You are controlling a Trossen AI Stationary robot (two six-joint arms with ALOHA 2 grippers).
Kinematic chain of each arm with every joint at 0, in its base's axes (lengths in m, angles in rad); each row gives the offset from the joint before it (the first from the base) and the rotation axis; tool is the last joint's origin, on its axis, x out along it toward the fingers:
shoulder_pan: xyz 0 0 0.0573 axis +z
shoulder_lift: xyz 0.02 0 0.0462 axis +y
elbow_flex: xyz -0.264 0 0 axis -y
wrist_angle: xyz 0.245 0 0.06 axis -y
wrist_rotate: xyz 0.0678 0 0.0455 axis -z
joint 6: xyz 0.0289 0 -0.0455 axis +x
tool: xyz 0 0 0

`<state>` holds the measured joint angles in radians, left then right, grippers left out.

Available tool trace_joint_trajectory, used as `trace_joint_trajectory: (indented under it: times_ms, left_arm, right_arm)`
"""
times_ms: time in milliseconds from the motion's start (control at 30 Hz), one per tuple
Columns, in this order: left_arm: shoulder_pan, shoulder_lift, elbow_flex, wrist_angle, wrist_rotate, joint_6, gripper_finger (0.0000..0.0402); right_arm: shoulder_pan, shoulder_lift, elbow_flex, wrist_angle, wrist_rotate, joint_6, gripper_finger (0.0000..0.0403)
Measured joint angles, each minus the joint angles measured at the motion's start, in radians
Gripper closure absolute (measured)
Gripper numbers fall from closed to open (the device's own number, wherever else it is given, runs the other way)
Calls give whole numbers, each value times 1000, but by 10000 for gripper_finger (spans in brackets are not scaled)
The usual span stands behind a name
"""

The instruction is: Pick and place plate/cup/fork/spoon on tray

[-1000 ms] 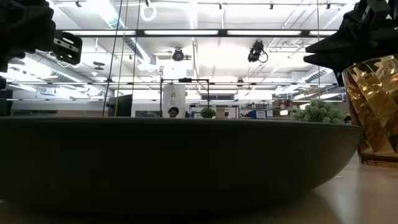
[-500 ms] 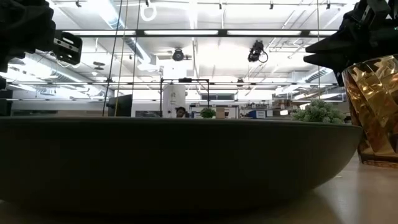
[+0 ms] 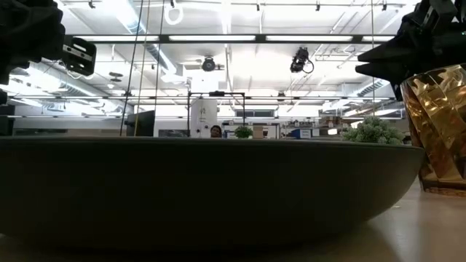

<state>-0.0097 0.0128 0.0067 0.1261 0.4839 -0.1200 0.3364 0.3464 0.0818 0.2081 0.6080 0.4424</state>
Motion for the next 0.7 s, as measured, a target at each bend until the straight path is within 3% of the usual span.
trace_joint_trajectory:
  times_ms: [700]
  left_arm:
    - [0,0,0,40,0,1,381]
  right_arm:
    - [0,0,0,0,0,0,287]
